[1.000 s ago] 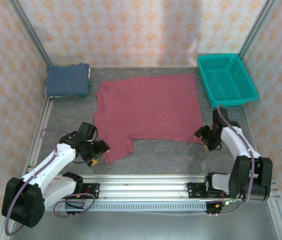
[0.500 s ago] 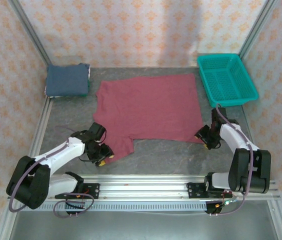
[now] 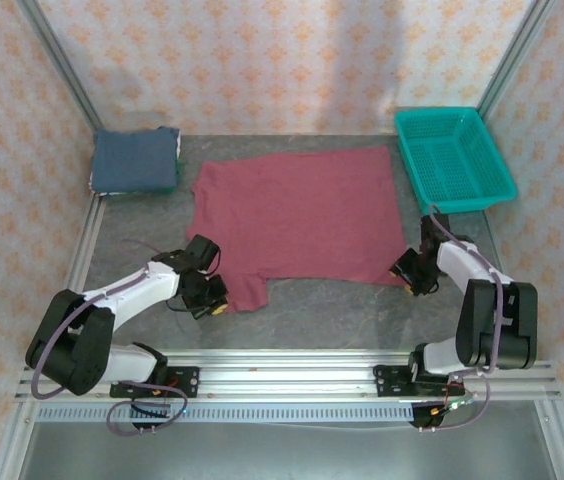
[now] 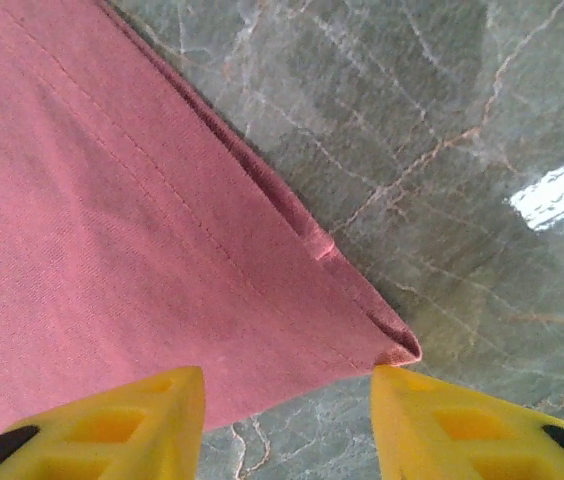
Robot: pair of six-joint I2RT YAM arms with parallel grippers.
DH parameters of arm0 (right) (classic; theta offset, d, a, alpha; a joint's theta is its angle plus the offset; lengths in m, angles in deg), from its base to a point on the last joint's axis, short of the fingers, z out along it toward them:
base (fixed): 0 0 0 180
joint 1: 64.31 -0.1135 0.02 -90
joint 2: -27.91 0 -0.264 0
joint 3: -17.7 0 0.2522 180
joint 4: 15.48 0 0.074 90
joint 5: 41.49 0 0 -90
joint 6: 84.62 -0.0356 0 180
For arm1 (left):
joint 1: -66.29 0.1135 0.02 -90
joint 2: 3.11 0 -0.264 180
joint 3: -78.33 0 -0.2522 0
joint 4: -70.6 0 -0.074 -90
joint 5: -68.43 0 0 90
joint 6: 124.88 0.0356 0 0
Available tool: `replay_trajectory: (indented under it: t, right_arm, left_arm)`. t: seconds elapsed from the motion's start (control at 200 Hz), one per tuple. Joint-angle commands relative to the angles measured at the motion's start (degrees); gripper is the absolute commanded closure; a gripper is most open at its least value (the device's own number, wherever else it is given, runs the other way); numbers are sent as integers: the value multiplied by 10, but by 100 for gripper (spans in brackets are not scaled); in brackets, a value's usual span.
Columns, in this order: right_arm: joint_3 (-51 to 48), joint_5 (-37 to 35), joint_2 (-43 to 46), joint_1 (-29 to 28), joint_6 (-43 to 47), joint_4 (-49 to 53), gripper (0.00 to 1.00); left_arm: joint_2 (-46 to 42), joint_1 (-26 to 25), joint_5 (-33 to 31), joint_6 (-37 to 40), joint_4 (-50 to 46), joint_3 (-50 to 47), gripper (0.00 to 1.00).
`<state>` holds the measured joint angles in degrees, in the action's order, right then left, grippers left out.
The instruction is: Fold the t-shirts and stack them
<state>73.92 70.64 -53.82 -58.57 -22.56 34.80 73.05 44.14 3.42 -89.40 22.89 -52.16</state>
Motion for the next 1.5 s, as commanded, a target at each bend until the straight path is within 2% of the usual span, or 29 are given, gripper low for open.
replay_trajectory:
  t: [0.0, 0.105, 0.21, 0.29, 0.36, 0.385, 0.61, 0.856, 1.001, 1.086, 1.206, 1.371, 1.491]
  right_arm:
    - [21, -28, -17, 4, 2, 1, 51]
    - [31, -36, -33, 4, 2, 1, 51]
    - [38, -43, -57, 3, -3, -15, 56]
    - [48, -46, -81, 4, -8, -30, 72]
    - [55, -51, -94, 4, -14, -42, 95]
    - [57, -52, -92, 4, -15, -45, 100]
    - [64, -72, 1, 4, -6, 28, 100]
    - [1, -46, 135, 2, -48, 118, 100]
    - [-19, -43, 190, -3, -61, 181, 100]
    - [-32, -42, 214, -5, -71, 183, 100]
    - [-14, -27, 202, -7, -77, 167, 100]
    - [78, -27, 152, -10, -55, 173, 100]
    - [133, -27, 97, -9, -44, 161, 100]
  left_arm:
    - [-8, -5, -20, 6, -1, 11, 100]
    - [-11, -5, -24, 8, -7, 19, 100]
    - [-17, -5, -27, 8, -12, 22, 100]
    - [-24, -5, -35, 12, -25, 24, 100]
    - [-35, -5, -44, 16, -41, 26, 100]
    - [-40, -4, -47, 18, -48, 26, 100]
    - [-143, -1, -96, 10, -142, 33, 100]
    - [-258, 3, -101, -33, -221, 37, 100]
    - [-295, -1, -89, -53, -247, 22, 100]
    - [-311, -2, -92, -58, -248, 17, 100]
    - [-278, -2, -83, -49, -215, 48, 100]
    - [-156, 5, -96, 18, -224, 192, 100]
    - [-85, 30, -100, 58, -216, 262, 100]
